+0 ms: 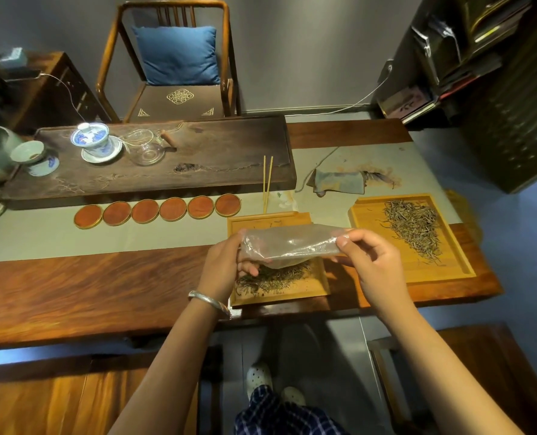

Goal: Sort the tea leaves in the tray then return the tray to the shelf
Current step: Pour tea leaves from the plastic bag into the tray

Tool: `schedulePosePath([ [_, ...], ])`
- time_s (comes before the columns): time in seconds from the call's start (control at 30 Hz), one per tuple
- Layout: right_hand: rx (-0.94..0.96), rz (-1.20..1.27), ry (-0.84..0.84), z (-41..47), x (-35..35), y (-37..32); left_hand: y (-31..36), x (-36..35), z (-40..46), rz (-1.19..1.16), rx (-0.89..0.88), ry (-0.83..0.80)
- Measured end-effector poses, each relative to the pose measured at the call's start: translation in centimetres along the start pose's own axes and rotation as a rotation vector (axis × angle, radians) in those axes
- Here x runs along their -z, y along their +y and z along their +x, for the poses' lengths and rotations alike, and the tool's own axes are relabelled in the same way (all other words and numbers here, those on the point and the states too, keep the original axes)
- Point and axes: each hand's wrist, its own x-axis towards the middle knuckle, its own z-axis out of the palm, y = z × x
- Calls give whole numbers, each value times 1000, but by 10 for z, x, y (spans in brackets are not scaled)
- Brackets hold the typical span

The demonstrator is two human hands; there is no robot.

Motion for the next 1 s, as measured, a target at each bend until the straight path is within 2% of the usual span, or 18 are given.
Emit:
schedulePosePath([
  [0.2, 14, 62, -3, -6, 13, -11, 18, -5, -2, 28, -140, -66],
  [0.27, -48, 142, 15, -10, 17, -14, 22, -3, -5, 2, -189, -100],
  [0.3, -149, 191, 36, -11, 19, -15, 24, -3, -7, -18, -212, -124],
  [0.37, -490, 244, 46, -10, 19, -11, 25, -1, -11, -54, -249, -173],
  [0.43, -813, 295, -57, -5, 14, -5, 23, 1, -14, -42, -276, -187],
  [0.47, -914, 332, -133, -3, 9, -2, 21, 3, -14, -25, -290, -188],
  [0.53, -999, 399, -231, 5, -5, 2, 20, 9, -18, 13, -315, -205],
  [0.6, -938, 403, -242, 12, -21, 2, 19, 18, -21, 44, -338, -225],
  [0.7, -627, 173, -190, 26, -42, 1, 19, 39, -24, 103, -347, -183],
  [1.0, -273, -199, -348, 47, -128, 6, 0, 126, -26, 219, -307, 234],
])
